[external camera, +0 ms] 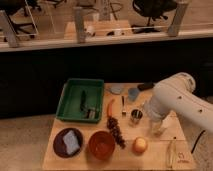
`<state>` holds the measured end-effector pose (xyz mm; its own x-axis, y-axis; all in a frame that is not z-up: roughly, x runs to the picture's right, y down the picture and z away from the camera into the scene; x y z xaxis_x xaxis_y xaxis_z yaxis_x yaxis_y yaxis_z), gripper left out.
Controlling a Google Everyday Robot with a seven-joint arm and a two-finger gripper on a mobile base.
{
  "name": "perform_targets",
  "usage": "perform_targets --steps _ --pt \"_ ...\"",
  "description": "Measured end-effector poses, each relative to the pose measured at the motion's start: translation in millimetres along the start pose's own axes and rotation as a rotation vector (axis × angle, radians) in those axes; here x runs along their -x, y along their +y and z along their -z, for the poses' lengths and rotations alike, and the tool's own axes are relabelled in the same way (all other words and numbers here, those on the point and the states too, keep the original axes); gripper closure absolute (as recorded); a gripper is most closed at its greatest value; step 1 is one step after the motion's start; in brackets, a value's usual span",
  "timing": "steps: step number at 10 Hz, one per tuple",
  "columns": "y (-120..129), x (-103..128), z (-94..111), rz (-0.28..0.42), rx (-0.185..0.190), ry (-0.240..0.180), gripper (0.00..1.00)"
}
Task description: Wipe red bowl with sponge
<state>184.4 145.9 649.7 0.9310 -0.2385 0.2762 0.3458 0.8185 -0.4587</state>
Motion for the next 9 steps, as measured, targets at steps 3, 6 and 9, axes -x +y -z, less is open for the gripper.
perform_targets --steps 3,6,9 --pt "-8 57 -12 0.121 0.015 -0.053 0.20" --pt "-16 91 -17 0.187 0.025 -0.075 0.20" --pt "-16 92 -17 0.188 0.025 -0.076 0.20"
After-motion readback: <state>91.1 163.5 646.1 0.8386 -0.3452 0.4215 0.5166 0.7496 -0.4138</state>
